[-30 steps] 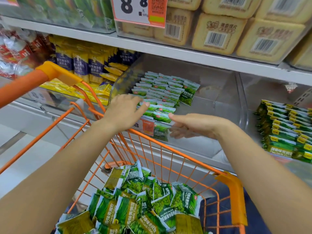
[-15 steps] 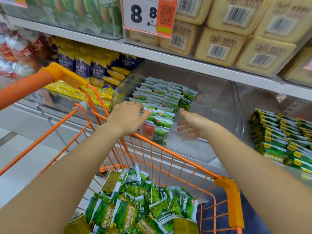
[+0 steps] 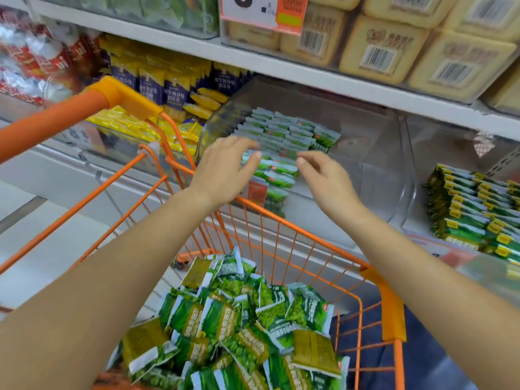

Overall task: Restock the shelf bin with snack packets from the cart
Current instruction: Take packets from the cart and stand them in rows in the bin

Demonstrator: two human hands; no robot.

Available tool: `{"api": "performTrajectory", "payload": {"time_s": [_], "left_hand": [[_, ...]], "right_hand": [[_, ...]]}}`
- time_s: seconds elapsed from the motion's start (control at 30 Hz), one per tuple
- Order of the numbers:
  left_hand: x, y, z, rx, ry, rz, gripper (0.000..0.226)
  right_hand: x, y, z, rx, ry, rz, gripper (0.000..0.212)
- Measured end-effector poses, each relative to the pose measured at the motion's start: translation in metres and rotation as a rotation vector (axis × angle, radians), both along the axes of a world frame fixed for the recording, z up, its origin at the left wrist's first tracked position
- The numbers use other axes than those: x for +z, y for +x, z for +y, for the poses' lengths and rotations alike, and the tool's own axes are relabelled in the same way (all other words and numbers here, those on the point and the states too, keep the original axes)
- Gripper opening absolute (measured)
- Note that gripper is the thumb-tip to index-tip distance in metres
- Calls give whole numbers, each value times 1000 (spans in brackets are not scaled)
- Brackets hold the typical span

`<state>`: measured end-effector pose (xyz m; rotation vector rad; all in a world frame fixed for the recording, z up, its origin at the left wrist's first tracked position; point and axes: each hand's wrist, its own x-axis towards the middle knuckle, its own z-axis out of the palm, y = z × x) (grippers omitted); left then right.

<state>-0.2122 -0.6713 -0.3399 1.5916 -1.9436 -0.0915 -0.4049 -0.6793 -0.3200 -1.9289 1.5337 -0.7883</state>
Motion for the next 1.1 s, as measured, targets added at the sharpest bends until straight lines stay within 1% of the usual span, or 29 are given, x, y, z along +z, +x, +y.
{"api": "performTrajectory", "payload": {"time_s": [0.03, 0.07, 0.1, 0.13, 0.17, 0.2, 0.23, 0.3, 0.33, 0.37, 0.4, 0.43, 0.5, 0.57, 0.6, 0.67, 0.73, 0.77, 0.87, 0.9, 0.97, 1.0, 1.03, 1.1], "left_hand": [[1, -4, 11, -36, -81, 34, 33], [3, -9, 24, -83, -168, 34, 29], [5, -14, 37, -140, -249, 9, 26], [5, -16, 52, -199, -311, -41, 25], [4, -17, 65, -254, -335, -122, 25], [2, -17, 78, -309, -276, -225, 27], [0, -16, 89, -349, -123, -329, 31], [-12, -13, 103, -357, 325, -533, 32], [-20, -10, 108, -346, 539, -600, 32], [-28, -8, 111, -340, 706, -640, 33], [-34, -6, 114, -337, 812, -660, 35], [-38, -4, 115, -331, 869, -673, 37], [-46, 1, 115, -321, 929, -668, 41], [-50, 2, 115, -332, 967, -642, 43], [-51, 2, 115, -349, 950, -637, 43], [-52, -2, 116, -372, 897, -623, 41], [-54, -6, 115, -375, 873, -574, 38], [-54, -8, 114, -371, 870, -546, 36], [-53, -4, 108, -332, 895, -527, 35], [-53, -1, 107, -317, 914, -535, 35], [-54, 6, 106, -291, 956, -550, 36], [-55, 8, 105, -282, 972, -557, 36], [-55, 10, 105, -274, 982, -563, 36], [-54, 10, 105, -263, 981, -563, 35]], "right_hand": [[-1, -8, 19, 82, -169, -8, 29], [-4, -16, 37, 162, -288, 10, 24], [-5, -22, 55, 242, -366, 78, 25], [-8, -28, 69, 338, -404, 189, 27], [-10, -30, 80, 456, -391, 331, 30], [-11, -30, 87, 585, -308, 506, 30], [-15, -29, 91, 703, -189, 703, 30], [-31, -27, 93, 846, 73, 1011, 38], [-40, -25, 95, 871, 194, 1105, 41], [-49, -22, 96, 883, 246, 1154, 40], [-57, -18, 96, 899, 245, 1178, 36], [-65, -15, 96, 927, 226, 1195, 32], [-76, -9, 98, 985, 225, 1266, 27], [-80, -6, 102, 1028, 192, 1379, 24], [-80, -5, 104, 1044, 141, 1388, 24], [-78, -3, 110, 1051, 50, 1276, 28], [-73, 1, 114, 1065, 96, 1136, 46], [-73, 3, 116, 1075, 131, 1112, 53], [-82, 2, 111, 1042, 100, 1192, 55], [-87, -1, 108, 1036, 127, 1213, 61], [-89, -4, 105, 1045, 307, 1212, 77], [-89, -3, 106, 1045, 371, 1203, 82], [-90, -2, 106, 1036, 383, 1177, 83], [-94, 0, 105, 993, 341, 1110, 80]]}}
